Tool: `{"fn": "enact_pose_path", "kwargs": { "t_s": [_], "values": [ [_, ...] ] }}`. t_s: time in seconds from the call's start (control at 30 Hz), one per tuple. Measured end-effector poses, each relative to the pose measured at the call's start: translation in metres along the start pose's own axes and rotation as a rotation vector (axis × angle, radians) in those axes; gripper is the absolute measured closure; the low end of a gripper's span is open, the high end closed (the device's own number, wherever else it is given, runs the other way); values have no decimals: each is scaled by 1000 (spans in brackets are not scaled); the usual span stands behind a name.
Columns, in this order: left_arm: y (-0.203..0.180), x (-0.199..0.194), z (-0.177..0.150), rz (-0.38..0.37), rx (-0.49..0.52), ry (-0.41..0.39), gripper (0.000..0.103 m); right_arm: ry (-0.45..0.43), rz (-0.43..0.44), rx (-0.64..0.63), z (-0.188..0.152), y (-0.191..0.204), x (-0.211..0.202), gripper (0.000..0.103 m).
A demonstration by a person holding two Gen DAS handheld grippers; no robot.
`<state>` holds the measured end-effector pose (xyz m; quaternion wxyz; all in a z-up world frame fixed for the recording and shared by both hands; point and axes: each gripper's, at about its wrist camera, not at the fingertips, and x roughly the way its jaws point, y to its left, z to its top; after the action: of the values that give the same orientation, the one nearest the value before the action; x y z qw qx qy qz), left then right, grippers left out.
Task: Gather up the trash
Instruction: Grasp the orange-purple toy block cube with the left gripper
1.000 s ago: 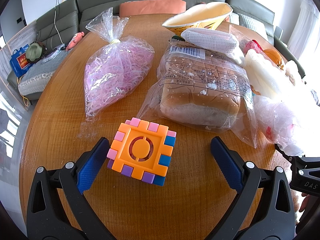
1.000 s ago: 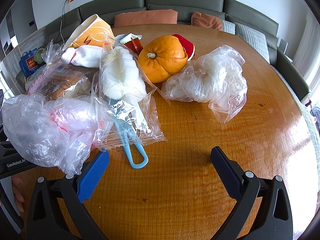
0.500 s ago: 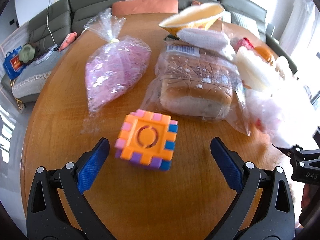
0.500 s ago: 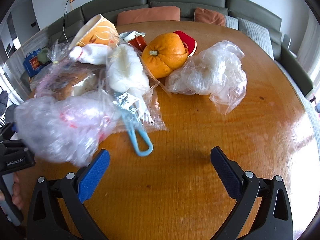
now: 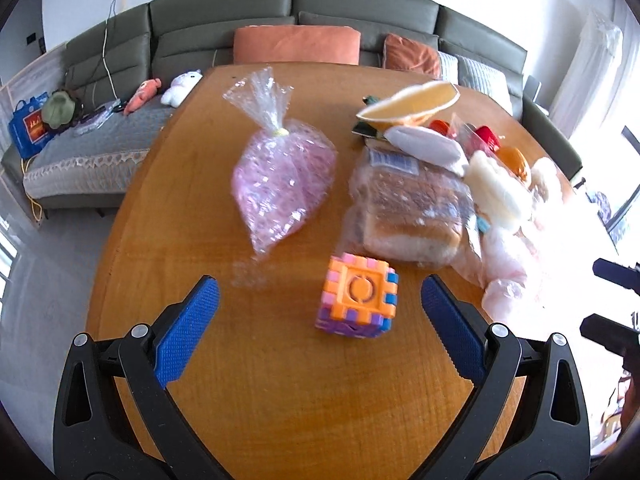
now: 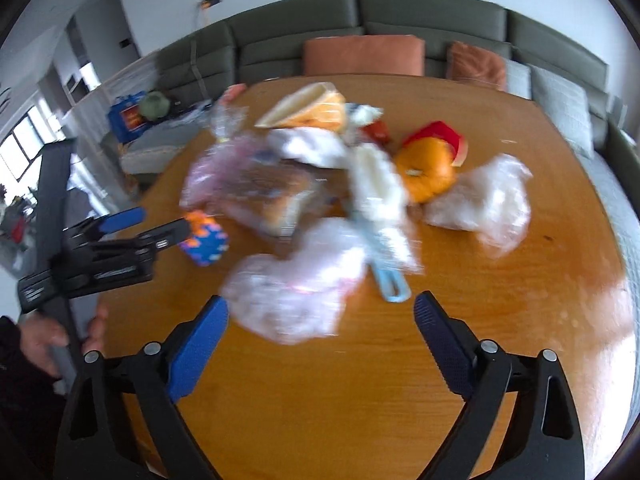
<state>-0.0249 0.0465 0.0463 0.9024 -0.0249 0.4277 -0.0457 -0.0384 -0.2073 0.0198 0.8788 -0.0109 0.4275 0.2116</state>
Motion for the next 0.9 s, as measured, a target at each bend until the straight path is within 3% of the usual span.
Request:
{"fn": "enact_pose_path", "kwargs": {
  "t_s": [0.17,0.3,0.4,0.43,0.6,0.63,0.73,0.77,0.9],
  "values": [
    [9,4,3,-6,8,14,6,34,-3,-20,6,28,28,20],
    [12,11,3,-24,32,41,6,79,-75,-7,7,29,58,34],
    [11,15,3,-46,53,55,6,101,-120,-3,7,25,65,68],
    [8,18,2,-52,66,58,6,96,-107,3,7,22,63,73],
    [-4,33,0,-67,110,82,6,59,-61,29,7,15,44,79],
    [-4,36,-2,-69,111,87,11,48,-58,28,6,16,40,79],
    [-2,43,-5,-99,108,118,54,21,-55,11,7,21,28,79],
    [0,41,-6,-96,108,102,62,15,-56,6,9,23,25,79],
    [10,28,-8,-123,89,78,62,-25,-48,-18,12,35,9,79]
  ]
}}
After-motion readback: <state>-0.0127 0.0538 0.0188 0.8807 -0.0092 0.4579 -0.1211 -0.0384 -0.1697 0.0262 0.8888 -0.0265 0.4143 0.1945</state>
